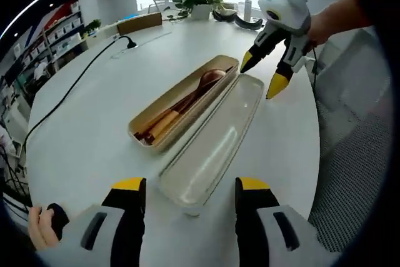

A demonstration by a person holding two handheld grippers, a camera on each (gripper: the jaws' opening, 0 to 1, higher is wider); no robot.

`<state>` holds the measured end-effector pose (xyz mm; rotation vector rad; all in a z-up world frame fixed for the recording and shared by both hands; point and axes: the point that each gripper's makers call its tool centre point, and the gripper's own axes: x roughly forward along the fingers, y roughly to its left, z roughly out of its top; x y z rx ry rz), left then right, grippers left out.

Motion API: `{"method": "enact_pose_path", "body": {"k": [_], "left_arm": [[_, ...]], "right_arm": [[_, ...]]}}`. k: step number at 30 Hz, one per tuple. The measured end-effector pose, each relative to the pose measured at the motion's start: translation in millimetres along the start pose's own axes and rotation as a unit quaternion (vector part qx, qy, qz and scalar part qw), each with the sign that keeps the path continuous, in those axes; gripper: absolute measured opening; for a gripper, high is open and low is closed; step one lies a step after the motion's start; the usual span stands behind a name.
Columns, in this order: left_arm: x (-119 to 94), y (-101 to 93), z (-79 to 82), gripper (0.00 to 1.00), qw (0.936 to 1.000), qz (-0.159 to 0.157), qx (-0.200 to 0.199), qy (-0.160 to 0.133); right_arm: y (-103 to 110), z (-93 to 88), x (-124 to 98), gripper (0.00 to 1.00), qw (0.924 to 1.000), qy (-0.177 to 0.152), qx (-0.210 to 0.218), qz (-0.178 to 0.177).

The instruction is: Arrange the utensils inside the cutlery case until each visible utensil rests in its matching compartment.

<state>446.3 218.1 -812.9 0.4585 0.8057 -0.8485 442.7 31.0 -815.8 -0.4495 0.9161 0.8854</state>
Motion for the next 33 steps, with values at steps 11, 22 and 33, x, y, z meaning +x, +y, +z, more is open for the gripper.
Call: {"method": "enact_pose_path", "body": {"k": [11,22,33], "left_arm": [[6,-1.9,3.7,0.50,0.9998,-0.017,-0.003,-0.007],[4,-14.9,4.6,0.45,0.9984,-0.032,0.046,-0.007],[1,-21.6,-2.5,0.44,0.9951,-0.071,0.068,0.014]], "right_arm": [[3,4.5,4,0.40,0.9996,-0.005,-0.028,-0.003],[16,-1.9,-9,0.38,0.9936,-0.002,0.083,0.077],[41,-15.1,-13,0.50,0.9947,0.020,-0.057,0.084]]}}
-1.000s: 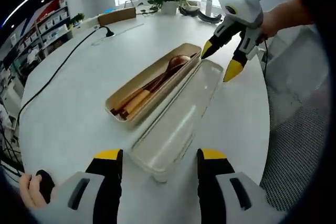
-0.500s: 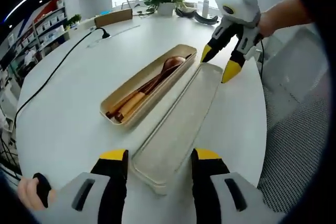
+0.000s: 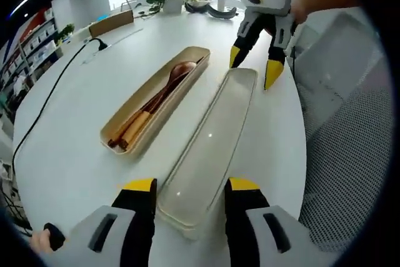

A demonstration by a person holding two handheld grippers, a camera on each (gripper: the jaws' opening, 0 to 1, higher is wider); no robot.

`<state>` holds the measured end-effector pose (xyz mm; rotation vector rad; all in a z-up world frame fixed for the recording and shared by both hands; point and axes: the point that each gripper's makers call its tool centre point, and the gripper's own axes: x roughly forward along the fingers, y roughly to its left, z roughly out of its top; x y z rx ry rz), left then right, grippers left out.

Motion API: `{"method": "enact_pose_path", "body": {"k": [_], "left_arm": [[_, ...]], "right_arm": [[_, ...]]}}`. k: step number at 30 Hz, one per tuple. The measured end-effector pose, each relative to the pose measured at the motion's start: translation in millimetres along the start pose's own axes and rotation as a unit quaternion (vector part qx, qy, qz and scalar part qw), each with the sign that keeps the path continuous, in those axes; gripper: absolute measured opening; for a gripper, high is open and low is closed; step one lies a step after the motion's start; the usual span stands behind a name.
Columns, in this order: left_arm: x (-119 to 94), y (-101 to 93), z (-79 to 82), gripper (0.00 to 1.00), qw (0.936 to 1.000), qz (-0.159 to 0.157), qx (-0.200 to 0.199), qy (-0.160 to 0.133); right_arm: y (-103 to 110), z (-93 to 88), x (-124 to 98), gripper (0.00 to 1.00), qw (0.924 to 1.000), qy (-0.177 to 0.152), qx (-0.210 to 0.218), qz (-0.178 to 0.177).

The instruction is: Arrange the utensils inside the cutlery case until each visible utensil rests in its matching compartment.

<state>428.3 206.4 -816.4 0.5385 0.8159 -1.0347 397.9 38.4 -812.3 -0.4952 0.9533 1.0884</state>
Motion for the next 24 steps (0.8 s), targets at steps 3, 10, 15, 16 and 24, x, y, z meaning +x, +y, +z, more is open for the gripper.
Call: {"method": "enact_pose_path", "body": {"k": [3,10,15,16,24], "left_arm": [[0,-2.6,-0.9,0.42,0.9997,-0.013,0.017,0.007],[-1,-4.9,-3.5,0.40,0.9979,-0.037,0.045,0.030],[-2,-7.6,-4.5,0.40,0.9964,-0.054,0.052,0.039],[-1,-7.9,-4.4,0.40,0.9963,-0.055,0.053,0.039],[-2,-9.6,-5.6,0.32,0.9956,-0.051,0.069,0.037]], "right_arm": [[-8,4.8,3,0.48,0.9994,-0.004,-0.009,-0.034],[-10,15.2,13,0.42,0.9972,-0.004,-0.069,-0.027],[-9,11.0,12,0.36,0.9974,0.018,-0.069,-0.014],[-6,9.3,11,0.36,0.9984,0.021,-0.053,-0.005],[-4,17.3,-2,0.34,0.9916,-0.042,0.110,0.052]]}}
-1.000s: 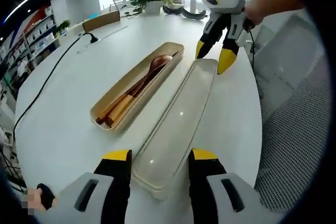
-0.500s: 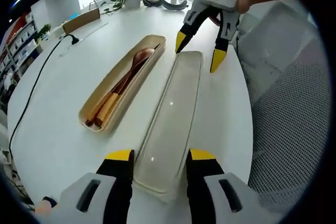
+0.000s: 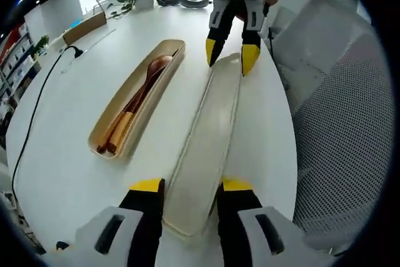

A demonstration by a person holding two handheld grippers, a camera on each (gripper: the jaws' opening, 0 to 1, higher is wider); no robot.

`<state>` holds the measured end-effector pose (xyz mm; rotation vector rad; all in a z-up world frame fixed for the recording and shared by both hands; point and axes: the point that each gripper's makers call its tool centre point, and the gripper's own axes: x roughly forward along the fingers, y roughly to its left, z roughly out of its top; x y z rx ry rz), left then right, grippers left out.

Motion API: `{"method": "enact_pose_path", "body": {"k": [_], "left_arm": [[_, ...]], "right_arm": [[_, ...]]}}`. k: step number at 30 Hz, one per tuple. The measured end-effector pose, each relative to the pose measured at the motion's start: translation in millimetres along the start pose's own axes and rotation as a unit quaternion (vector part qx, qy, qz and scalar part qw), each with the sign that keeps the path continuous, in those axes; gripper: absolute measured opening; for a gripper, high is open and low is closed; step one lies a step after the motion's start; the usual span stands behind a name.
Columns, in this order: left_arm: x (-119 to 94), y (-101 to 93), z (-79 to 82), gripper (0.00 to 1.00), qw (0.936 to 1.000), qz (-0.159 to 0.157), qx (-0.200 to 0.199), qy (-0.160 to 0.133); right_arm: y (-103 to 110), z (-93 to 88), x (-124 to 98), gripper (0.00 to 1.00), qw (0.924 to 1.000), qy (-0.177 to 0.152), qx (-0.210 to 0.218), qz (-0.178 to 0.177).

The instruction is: Arrange the utensils inside the cutlery case until each visible utensil rests in its matching compartment.

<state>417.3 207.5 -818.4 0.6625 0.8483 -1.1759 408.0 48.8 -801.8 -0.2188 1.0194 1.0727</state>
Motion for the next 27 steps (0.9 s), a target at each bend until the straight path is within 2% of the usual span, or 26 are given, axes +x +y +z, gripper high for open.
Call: {"method": "enact_pose_path", "body": {"k": [2,3,5,7,8,9,13,15,16,17,19,20,23,25,27], "left_arm": [[-1,6.0,-2.6,0.20,1.0000,0.002,-0.004,0.006],[-2,10.1,-5.2,0.11,0.9999,0.002,-0.005,0.012],[-2,7.6,-3.7,0.11,0.9999,-0.012,0.001,0.010],[-2,6.8,-3.4,0.11,0.9994,-0.016,0.027,0.015],[-2,6.1,-2.9,0.11,0.9992,-0.014,0.032,0.018],[-2,6.4,-2.3,0.10,0.9994,-0.013,0.026,0.020],[-3,7.1,-4.0,0.09,0.9990,-0.014,0.033,0.025],[-3,6.9,-4.8,0.10,0.9988,-0.013,0.038,0.027],[-3,8.8,-4.3,0.13,0.9989,-0.005,0.038,0.027],[-4,15.6,-3.3,0.17,0.9989,0.018,0.035,0.026],[-4,19.7,0.1,0.23,0.9990,0.037,0.020,0.014],[-3,16.8,0.4,0.23,0.9990,0.033,0.026,0.012],[-4,15.5,6.0,0.24,0.9955,0.050,0.080,-0.004],[-3,12.9,4.0,0.23,0.9963,0.047,0.072,0.000],[-4,15.2,3.8,0.24,0.9963,0.053,0.067,-0.005]], "right_arm": [[5,8.1,-4,0.23,0.9996,-0.026,0.002,0.010],[3,8.1,-5,0.21,0.9996,-0.026,-0.010,0.002],[-3,2.5,-3,0.23,0.9985,-0.003,-0.050,-0.019],[-5,-1.0,0,0.15,0.9962,0.009,-0.082,-0.029],[-10,-1.8,1,0.11,0.9932,0.012,-0.107,-0.046],[-10,1.3,3,0.10,0.9921,0.000,-0.117,-0.045],[-7,0.0,4,0.08,0.9938,-0.010,-0.106,-0.031],[-1,-1.1,2,0.07,0.9968,-0.011,-0.079,-0.005],[-4,1.1,-1,0.07,0.9963,-0.016,-0.084,-0.008],[-2,4.0,-4,0.06,0.9966,-0.024,-0.079,-0.003],[7,8.6,-12,0.06,0.9984,-0.036,-0.034,0.028],[7,14.6,-15,0.06,0.9974,-0.056,-0.034,0.029],[13,24.9,-26,0.06,0.9923,-0.088,0.047,0.074],[7,29.1,-30,0.07,0.9910,-0.101,0.061,0.063],[8,35.3,-34,0.08,0.9833,-0.116,0.115,0.081]]}}
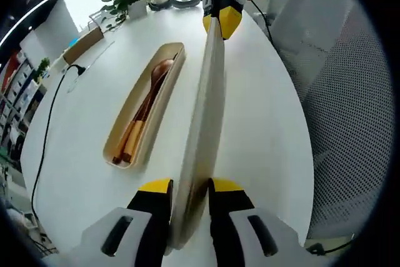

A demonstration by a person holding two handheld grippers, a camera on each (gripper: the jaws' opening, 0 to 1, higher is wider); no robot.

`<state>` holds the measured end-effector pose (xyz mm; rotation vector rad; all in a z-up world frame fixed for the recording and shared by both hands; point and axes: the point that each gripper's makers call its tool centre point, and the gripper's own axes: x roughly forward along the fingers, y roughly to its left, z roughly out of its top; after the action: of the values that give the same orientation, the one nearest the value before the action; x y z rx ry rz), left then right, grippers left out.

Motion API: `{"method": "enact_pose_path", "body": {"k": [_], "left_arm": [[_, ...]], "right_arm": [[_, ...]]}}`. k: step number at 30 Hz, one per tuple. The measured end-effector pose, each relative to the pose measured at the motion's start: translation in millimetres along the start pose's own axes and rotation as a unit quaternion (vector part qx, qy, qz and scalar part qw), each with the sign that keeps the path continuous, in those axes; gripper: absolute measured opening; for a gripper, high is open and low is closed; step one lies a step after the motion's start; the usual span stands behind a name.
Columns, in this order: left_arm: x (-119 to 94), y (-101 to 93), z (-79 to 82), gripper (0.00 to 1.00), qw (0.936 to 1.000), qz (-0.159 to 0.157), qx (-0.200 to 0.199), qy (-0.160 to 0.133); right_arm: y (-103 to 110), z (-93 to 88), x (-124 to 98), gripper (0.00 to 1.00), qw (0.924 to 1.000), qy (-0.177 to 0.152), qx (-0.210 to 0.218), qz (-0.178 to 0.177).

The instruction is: Arrange the utensils inside the cutlery case until each visible utensil rests in its matching compartment.

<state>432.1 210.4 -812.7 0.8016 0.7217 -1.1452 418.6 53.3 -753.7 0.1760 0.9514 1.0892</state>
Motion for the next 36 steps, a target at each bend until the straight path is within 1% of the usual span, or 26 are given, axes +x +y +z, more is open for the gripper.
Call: {"method": "enact_pose_path", "body": {"k": [2,3,4,5,7,8,10,11,12,13,14,15,16,18,19,20,21,23,24,27,28,29,30,31,33,36], "left_arm": [[-1,2.3,0.0,0.26,1.0000,0.009,0.000,-0.004],[-1,3.3,-0.2,0.28,0.9999,0.012,-0.001,-0.005],[-1,5.1,0.0,0.30,0.9998,0.017,-0.002,-0.006],[-2,7.1,1.3,0.34,0.9997,0.023,0.000,-0.011],[-2,8.3,0.4,0.43,0.9996,0.026,-0.002,-0.011],[-1,10.2,1.1,0.44,0.9995,0.027,-0.003,-0.016],[1,9.9,0.5,0.45,0.9996,0.016,-0.014,-0.020],[2,9.8,0.4,0.45,0.9994,0.009,-0.022,-0.023],[3,9.8,0.5,0.46,0.9994,0.007,-0.025,-0.024],[3,9.5,0.4,0.47,0.9994,0.005,-0.027,-0.024],[3,7.9,0.9,0.47,0.9995,0.001,-0.021,-0.024],[3,7.2,1.3,0.45,0.9995,0.000,-0.018,-0.025],[4,6.4,1.5,0.45,0.9996,-0.002,-0.017,-0.024],[4,4.5,1.8,0.44,0.9996,-0.007,-0.012,-0.023],[4,3.9,1.8,0.43,0.9997,-0.008,-0.011,-0.021],[4,2.4,2.7,0.43,0.9997,-0.014,-0.003,-0.020],[4,2.1,3.3,0.42,0.9997,-0.017,-0.002,-0.020],[6,-4.6,3.0,0.42,0.9986,-0.046,-0.022,-0.012],[6,-4.7,2.4,0.42,0.9984,-0.055,-0.012,-0.007],[6,-4.3,1.7,0.41,0.9978,-0.065,-0.012,0.006],[7,-4.2,1.7,0.41,0.9978,-0.065,-0.012,0.008],[6,-4.5,2.0,0.41,0.9976,-0.067,-0.013,0.011],[6,-4.8,2.0,0.41,0.9976,-0.066,-0.014,0.015],[6,-4.6,1.9,0.41,0.9977,-0.064,-0.011,0.020],[5,-3.2,1.7,0.41,0.9980,-0.056,-0.008,0.028],[0,0.8,5.6,0.41,0.9985,-0.048,0.000,0.027]], "right_arm": [[1,4.2,-1,0.08,0.9998,-0.012,0.015,0.005],[3,5.0,-1,0.08,0.9992,-0.015,0.035,0.011],[6,4.5,-2,0.08,0.9989,-0.015,0.039,0.019],[5,7.6,-3,0.06,0.9991,-0.025,0.029,0.018],[11,9.1,-3,0.04,0.9976,-0.028,0.053,0.035],[15,12.6,-3,0.04,0.9957,-0.037,0.075,0.041],[14,11.1,-3,0.04,0.9941,-0.030,0.096,0.040],[10,9.5,-2,0.04,0.9927,-0.025,0.114,0.030],[10,11.2,-2,0.04,0.9908,-0.031,0.127,0.034],[11,8.7,-2,0.04,0.9862,-0.023,0.160,0.038],[6,5.7,-1,0.04,0.9786,-0.018,0.204,0.024],[3,7.1,-1,0.03,0.9719,-0.026,0.233,0.022],[5,9.8,0,0.03,0.9650,-0.034,0.258,0.035],[0,7.2,0,0.03,0.9657,-0.037,0.255,0.033],[1,6.8,1,0.03,0.9618,-0.036,0.269,0.035],[0,7.3,1,0.03,0.9605,-0.040,0.273,0.033],[-2,8.9,0,0.03,0.9621,-0.049,0.267,0.029],[-6,11.0,0,0.04,0.9628,-0.057,0.264,0.018],[-5,11.6,0,0.04,0.9628,-0.058,0.263,0.017],[-5,12.1,1,0.04,0.9598,-0.055,0.275,0.015],[-6,11.6,1,0.04,0.9564,-0.053,0.287,0.012],[-7,11.5,1,0.04,0.9560,-0.055,0.288,0.010],[-7,10.5,1,0.04,0.9522,-0.056,0.300,0.006],[-8,9.9,1,0.04,0.9510,-0.056,0.304,0.005],[-7,8.0,0,0.04,0.9516,-0.059,0.302,0.000],[-10,6.1,-1,0.05,0.9515,-0.064,0.300,-0.017]]}}
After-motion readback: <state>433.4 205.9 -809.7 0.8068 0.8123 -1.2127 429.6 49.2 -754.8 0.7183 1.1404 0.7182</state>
